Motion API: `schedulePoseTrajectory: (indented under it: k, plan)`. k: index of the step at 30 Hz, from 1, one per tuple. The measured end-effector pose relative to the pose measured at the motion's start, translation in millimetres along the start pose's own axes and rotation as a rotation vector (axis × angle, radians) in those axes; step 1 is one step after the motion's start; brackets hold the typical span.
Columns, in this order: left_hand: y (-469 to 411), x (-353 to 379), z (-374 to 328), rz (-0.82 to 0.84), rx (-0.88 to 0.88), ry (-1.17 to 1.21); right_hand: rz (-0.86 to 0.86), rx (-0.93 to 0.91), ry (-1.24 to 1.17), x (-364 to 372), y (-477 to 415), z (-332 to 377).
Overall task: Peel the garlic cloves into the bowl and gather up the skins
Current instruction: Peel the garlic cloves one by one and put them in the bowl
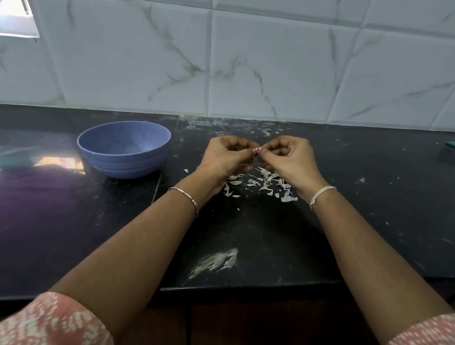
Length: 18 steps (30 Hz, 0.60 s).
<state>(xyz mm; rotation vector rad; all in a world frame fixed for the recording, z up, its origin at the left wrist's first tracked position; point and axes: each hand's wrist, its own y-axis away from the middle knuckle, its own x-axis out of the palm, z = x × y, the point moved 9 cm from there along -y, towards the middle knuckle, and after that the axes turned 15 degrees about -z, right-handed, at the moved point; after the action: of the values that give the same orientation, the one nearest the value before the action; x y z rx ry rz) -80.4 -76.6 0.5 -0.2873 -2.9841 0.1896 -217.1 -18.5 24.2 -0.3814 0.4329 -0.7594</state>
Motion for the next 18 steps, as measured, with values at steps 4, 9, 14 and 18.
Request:
schedulePoseTrajectory:
  k: [4,9,14,18]
  plan:
    - [-0.3,-1.6,-2.7,-0.011,0.037,-0.032,0.003,-0.016,0.024,0.3,0.2,0.3]
    - [2.1,-0.7,-4.0,0.002,0.036,-0.022,0.007,-0.034,0.034,0.2,-0.2,0.1]
    - [4.3,0.0,-5.8,0.003,0.044,-0.033,-0.007,-0.058,0.056,-0.6,-1.0,0.9]
    - [6.4,-0.3,-6.5,-0.025,0.044,-0.031,-0.042,-0.113,0.102,-2.9,-0.5,5.6]
